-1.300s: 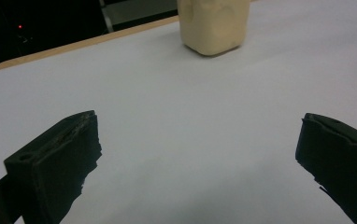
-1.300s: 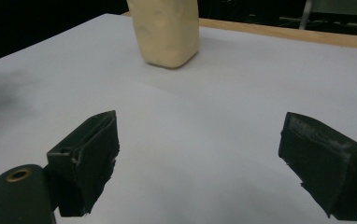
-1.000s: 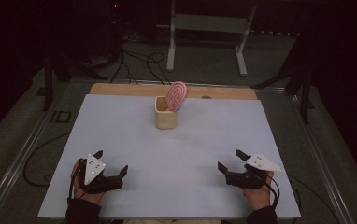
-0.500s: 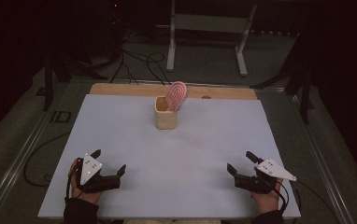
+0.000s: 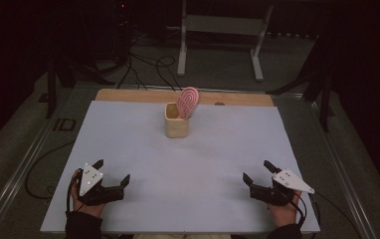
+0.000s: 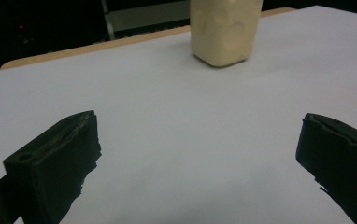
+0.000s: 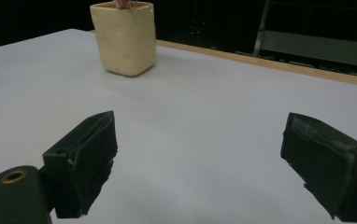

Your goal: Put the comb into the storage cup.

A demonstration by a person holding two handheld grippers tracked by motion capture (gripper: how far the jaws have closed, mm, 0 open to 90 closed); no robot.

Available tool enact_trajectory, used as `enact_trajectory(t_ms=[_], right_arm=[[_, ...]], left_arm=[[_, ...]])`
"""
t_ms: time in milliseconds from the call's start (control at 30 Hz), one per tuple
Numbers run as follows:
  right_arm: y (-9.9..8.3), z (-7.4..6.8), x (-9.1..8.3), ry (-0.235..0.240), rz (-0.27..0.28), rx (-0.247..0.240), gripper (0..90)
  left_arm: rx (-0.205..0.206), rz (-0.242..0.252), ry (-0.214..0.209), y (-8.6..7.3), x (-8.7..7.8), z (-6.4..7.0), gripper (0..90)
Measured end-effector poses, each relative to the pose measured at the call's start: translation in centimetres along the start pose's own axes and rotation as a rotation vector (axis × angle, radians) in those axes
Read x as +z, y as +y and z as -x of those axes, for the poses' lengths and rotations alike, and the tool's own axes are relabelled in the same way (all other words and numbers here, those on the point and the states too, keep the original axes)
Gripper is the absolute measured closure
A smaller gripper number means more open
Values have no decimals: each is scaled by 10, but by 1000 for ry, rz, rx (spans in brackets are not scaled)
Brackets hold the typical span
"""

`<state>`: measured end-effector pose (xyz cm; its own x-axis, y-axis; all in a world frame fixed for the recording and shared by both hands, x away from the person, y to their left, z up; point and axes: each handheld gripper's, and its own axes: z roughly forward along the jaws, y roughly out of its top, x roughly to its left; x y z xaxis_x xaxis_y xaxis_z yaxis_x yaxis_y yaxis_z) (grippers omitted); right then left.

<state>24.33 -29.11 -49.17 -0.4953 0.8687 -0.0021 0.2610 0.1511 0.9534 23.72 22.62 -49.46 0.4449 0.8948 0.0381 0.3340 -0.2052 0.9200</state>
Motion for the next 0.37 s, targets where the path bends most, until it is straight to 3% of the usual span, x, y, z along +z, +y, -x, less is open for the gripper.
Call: enact_trajectory(t_ms=[367], right_arm=[[-1, -1, 2, 7, -10, 4, 107]], left_arm=[[13, -13, 14, -1, 3, 1, 3]])
